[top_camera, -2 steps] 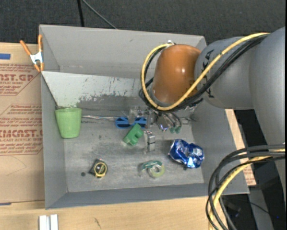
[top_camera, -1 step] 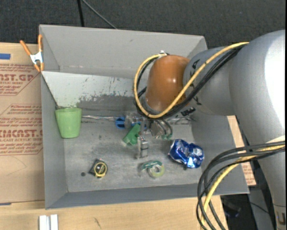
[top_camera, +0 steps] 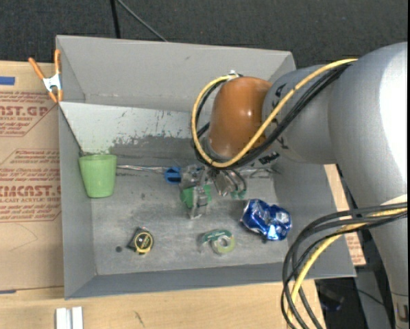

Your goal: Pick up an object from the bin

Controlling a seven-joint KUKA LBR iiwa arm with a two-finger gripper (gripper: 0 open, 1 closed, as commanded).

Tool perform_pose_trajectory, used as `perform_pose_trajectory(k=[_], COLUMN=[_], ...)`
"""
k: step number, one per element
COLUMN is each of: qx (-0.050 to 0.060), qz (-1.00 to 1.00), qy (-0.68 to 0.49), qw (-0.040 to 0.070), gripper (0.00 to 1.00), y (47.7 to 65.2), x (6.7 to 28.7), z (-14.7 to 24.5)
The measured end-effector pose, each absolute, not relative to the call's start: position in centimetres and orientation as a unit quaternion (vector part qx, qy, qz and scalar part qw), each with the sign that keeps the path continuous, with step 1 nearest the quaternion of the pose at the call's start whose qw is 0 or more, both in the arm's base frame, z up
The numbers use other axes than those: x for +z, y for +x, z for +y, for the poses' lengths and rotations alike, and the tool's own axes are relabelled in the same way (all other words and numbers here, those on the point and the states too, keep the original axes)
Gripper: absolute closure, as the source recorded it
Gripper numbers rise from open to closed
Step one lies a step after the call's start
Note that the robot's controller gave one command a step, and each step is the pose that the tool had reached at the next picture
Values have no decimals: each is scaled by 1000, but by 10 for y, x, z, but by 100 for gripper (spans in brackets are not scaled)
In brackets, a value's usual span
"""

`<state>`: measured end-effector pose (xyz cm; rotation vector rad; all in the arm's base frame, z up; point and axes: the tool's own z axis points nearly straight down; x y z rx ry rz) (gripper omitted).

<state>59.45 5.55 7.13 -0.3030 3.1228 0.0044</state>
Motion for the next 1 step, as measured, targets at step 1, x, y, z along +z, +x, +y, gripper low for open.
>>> perform_pose_trajectory(k=[1], qx=[0], qz=[994], qy=[-108], qw=[6], gripper=[100], y=[545], x=[284], z=[93])
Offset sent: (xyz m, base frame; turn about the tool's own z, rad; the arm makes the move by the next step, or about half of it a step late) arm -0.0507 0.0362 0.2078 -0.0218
